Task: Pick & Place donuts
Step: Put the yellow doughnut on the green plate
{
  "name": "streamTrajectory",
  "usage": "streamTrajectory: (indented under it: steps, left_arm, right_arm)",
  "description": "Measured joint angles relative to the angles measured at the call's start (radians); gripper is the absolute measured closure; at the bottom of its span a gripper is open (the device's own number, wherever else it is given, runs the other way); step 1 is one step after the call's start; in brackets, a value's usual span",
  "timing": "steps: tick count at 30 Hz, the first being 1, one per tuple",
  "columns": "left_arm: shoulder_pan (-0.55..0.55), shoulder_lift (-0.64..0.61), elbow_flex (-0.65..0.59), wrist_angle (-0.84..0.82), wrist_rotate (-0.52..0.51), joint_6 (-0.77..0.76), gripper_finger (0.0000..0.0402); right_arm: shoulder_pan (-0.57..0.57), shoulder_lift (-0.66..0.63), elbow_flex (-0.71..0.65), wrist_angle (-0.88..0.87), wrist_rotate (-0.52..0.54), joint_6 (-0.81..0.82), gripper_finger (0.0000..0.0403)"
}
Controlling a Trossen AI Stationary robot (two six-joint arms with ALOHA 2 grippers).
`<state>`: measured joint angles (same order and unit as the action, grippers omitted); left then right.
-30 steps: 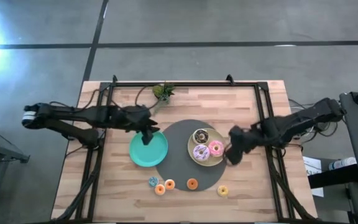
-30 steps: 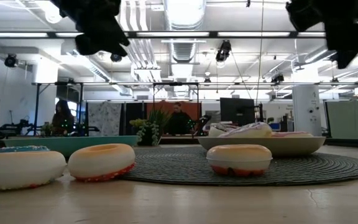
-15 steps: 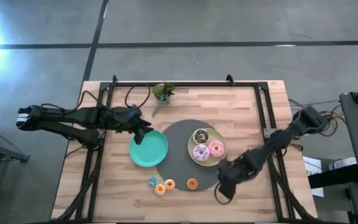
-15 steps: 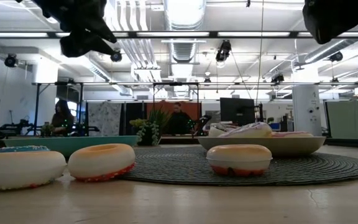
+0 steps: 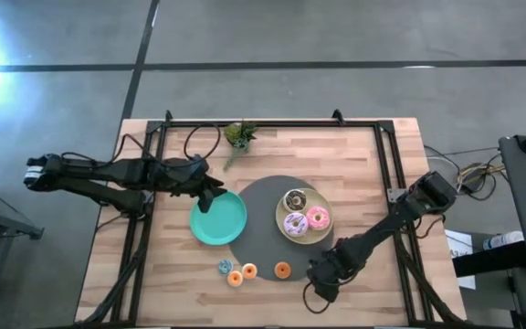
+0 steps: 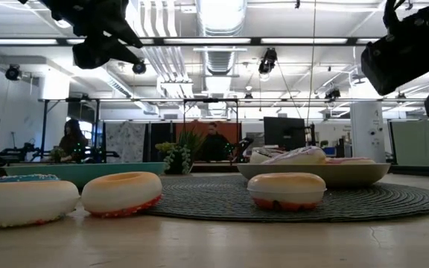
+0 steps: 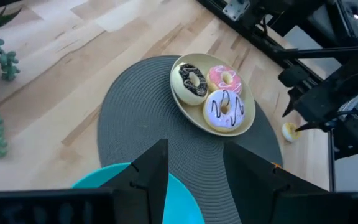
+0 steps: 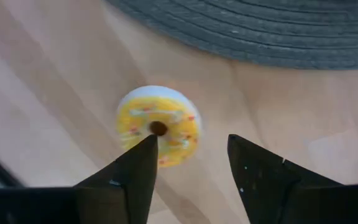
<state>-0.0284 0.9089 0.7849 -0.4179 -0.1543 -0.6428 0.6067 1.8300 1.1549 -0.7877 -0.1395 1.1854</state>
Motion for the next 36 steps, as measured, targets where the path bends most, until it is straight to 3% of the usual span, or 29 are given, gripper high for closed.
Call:
streamTrajectory:
  steps: [15,21,25,32,36]
  left_arm:
    - [-0.012,0.001,-0.003,-0.001,0.0,-0.013,0.0273]
    - [-0.015,0.001,-0.004,-0.002,-0.001,-0.002,0.0273]
    - [-0.055,-0.024,-0.005,-0.003,-0.032,0.005,0.0273]
    - [-0.118,-0.103,-0.005,-0.1,-0.122,-0.07,0.0273]
    - [-0.137,-0.115,-0.005,-0.195,-0.126,-0.153,0.0273]
  right_arm:
    - [-0.009,0.04,-0.033,0.139,-0.016,0.053,0.0263]
    - [-0.051,-0.014,-0.012,0.157,0.05,0.006,0.0336]
    - [-0.121,-0.075,0.025,0.156,0.139,-0.077,0.0385]
    - [-0.328,-0.078,0.127,0.177,0.168,-0.397,0.0384]
    - [-0.461,0.0,0.235,0.278,0.105,-0.553,0.0383]
